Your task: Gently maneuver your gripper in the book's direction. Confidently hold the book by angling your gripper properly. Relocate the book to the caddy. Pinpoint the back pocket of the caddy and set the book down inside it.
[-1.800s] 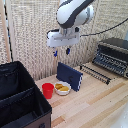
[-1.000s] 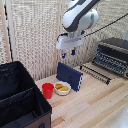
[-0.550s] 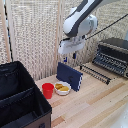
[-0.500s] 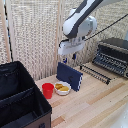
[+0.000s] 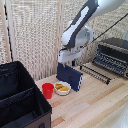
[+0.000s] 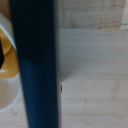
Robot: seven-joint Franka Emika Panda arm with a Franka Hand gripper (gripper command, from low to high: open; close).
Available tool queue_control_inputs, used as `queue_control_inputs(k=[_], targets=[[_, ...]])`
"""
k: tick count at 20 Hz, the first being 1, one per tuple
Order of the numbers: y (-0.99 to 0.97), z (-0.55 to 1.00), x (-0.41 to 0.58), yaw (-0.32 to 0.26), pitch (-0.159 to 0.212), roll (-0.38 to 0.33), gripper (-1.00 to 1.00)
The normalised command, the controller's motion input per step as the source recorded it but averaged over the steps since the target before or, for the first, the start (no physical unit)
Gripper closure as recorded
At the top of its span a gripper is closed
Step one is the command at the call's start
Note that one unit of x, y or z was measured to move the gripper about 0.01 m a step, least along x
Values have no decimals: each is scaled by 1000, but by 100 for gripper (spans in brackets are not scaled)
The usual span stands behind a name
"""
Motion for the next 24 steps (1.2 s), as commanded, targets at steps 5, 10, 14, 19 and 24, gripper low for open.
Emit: queue_control_inputs(k=[5,10,14,19,24], targets=[[-4,-239,92,-30,32,-7,-100],[118,-219,120,0,72,-63,100],[187,-187,98,0,69,-81,100],[246,-170,47,9,73,-110,100],[232,-31,-110,-146,0,-80,100]])
